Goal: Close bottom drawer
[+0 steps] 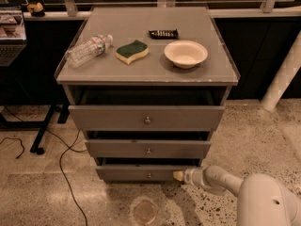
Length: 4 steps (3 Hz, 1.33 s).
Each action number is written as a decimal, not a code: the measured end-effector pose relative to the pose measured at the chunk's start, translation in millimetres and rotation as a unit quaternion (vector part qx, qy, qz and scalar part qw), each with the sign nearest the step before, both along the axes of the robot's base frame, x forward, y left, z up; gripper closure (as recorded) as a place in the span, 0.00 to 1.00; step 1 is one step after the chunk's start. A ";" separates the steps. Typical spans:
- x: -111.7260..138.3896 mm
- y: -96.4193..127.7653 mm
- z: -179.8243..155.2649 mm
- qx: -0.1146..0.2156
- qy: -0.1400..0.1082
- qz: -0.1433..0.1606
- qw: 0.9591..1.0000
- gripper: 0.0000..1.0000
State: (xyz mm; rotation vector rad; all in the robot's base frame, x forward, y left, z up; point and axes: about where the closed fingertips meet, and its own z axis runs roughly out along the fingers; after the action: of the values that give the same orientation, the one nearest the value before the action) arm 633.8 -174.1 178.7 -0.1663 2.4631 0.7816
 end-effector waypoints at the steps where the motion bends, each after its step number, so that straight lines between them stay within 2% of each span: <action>1: 5.2 -1.2 2.0 -0.001 -0.003 -0.002 1.000 1.00; 3: 21.4 -7.0 7.6 -0.015 -0.014 -0.001 1.000 1.00; 4: 16.9 -6.9 7.5 -0.015 -0.014 -0.001 1.000 0.81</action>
Offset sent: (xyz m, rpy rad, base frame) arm 0.0225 -0.0132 0.0071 -0.0355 -0.0226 -0.0141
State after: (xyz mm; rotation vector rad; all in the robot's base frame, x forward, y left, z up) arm 650.8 -181.0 186.2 -0.1832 2.4492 0.7373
